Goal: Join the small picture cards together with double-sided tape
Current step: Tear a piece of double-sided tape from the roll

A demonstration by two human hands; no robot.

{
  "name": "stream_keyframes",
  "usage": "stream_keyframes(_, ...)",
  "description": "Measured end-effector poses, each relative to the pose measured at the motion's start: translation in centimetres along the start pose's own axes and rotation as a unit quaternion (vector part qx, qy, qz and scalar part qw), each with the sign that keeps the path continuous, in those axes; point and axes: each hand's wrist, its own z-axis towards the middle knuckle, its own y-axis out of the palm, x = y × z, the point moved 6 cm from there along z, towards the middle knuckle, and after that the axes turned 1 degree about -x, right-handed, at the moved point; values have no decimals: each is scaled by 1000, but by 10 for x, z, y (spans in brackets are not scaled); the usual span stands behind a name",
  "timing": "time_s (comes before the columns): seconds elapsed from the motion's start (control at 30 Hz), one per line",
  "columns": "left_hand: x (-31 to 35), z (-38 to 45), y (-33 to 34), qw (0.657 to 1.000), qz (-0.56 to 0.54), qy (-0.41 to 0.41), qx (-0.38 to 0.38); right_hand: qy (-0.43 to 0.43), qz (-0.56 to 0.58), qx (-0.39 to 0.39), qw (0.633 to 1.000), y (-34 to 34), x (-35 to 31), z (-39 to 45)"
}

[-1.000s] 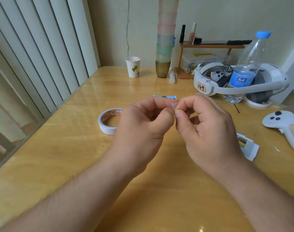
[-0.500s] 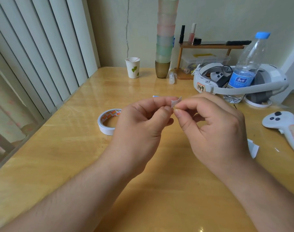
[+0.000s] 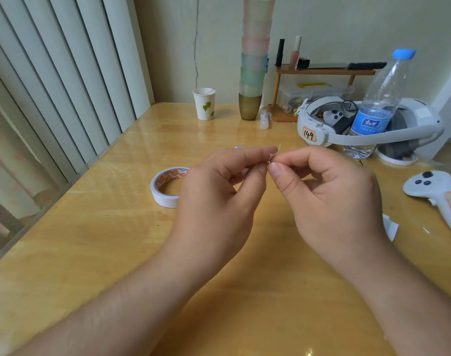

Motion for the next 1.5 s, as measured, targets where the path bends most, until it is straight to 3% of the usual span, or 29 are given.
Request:
stream_keyframes(0.23, 16, -2, -2, 961, 214, 167, 43, 44, 25, -2, 999, 4, 2, 1)
stream_keyframes(0.37, 18, -4, 1, 938, 262, 219, 56, 46, 21, 16, 999, 5, 1, 0)
stream_keyframes(0.47, 14, -3, 1, 962, 210, 167, 49, 43, 11, 28, 999, 7, 1, 0)
stream_keyframes(0.57, 3, -1, 5, 999, 46, 18, -7, 42, 25, 26, 998, 5, 2, 1)
stream_keyframes(0.63, -2, 0, 8, 995, -66, -59, -47, 40, 58, 11, 997, 5, 3, 2)
stream_keyframes(0.73, -6, 2, 9, 978, -161, -105, -76, 39, 104, -23, 994, 7, 6, 2)
stream_keyframes(0.93, -15, 2, 8, 963, -207, -147, -86, 33, 101, -44, 993, 5, 5, 3)
stream_keyframes(1.27, 0, -1, 0, 999, -25, -37, -21, 110, 139, -48, 983, 5, 9, 1)
stream_keyframes(1.5, 9, -3, -3, 991, 116, 65, 12, 154, 169, -30, 973, 6, 7, 0)
